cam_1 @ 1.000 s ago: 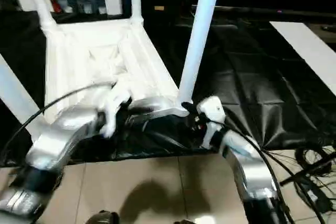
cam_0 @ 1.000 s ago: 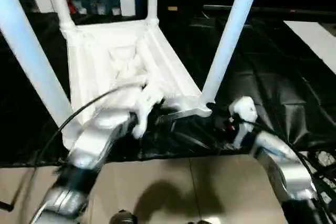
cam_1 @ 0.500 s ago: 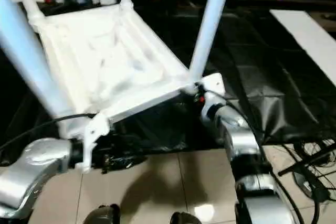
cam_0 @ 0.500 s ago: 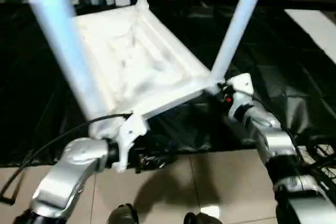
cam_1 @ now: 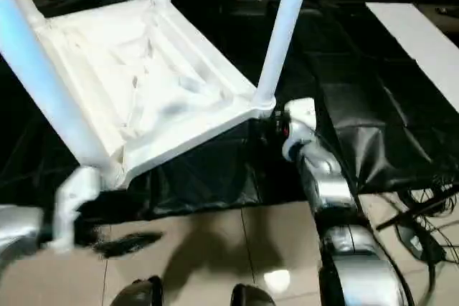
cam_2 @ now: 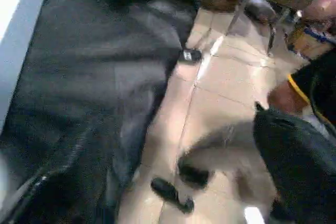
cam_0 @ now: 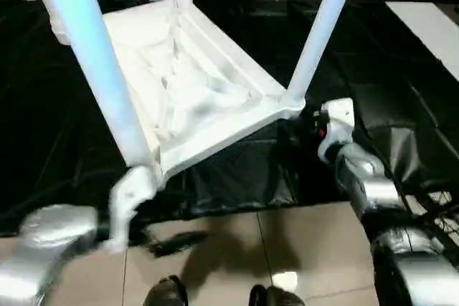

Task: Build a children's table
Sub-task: Rotate leg to tighten, then rotate table base

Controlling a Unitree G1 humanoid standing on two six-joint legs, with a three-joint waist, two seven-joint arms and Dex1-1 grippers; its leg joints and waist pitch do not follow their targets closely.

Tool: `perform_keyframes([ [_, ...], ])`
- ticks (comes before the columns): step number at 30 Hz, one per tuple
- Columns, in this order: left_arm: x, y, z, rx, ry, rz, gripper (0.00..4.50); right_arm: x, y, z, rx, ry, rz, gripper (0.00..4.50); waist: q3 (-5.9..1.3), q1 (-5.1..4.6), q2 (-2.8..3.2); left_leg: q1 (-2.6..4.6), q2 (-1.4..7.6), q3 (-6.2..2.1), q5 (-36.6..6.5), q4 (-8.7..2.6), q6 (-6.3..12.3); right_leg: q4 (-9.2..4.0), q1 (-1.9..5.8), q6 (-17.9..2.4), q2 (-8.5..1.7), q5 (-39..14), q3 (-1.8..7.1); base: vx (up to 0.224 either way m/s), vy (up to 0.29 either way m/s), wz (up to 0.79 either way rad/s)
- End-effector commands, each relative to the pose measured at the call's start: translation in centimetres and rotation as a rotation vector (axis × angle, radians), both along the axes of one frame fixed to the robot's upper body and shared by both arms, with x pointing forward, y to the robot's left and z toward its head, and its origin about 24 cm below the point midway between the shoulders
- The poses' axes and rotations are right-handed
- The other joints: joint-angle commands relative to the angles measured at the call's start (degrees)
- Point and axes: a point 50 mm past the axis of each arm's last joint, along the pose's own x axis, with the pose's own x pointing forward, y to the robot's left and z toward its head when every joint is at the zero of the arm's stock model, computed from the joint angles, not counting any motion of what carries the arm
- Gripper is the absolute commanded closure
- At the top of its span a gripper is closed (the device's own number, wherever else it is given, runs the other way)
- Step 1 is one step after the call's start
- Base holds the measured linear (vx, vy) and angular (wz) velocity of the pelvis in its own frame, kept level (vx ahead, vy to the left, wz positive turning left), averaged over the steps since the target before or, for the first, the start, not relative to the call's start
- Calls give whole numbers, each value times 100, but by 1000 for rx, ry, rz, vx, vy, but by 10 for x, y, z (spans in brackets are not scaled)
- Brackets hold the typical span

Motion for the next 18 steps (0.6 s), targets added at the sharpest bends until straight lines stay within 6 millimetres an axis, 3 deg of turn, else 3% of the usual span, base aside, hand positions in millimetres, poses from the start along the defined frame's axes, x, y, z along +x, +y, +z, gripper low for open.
perform_keyframes([
  [1, 4, 11, 8, -6, -36, 27, 3, -10, 2, 4, 8, -13, 100, 135, -353, -4, 81, 195, 202, -69, -1316, -382, 271, -376, 222, -1160, -182, -826, 252, 0, 0, 0],
  [5, 9, 30, 17, 21, -40, 76, 3, -24, 3, 1, 5, -13, 164, 135, -368, 14, 112, 214, 210, -80, -1544, -412, 124, -386, 200, -1178, -213, -1140, 278, 0, 0, 0],
  [12, 14, 70, 30, 113, -15, 148, 3, -38, 9, 1, 15, 3, 203, 135, -380, 20, 104, 221, 189, -94, -1725, -423, 21, -437, 195, -1065, -238, -1641, 309, 0, 0, 0],
  [15, 16, 76, 33, 117, -9, 163, 3, -37, 13, 0, 13, 11, 200, 135, -405, 29, 131, 257, 203, -98, -1719, -423, -45, -412, 176, -1171, -241, -1508, 311, 0, 0, 0],
  [18, 13, 80, 34, 120, 17, 164, 3, -36, 15, 0, 12, 12, 200, 135, -424, 30, 122, 253, 201, -94, -1617, -413, -31, -375, 190, -1237, -229, -1237, 306, 0, 0, 0],
])
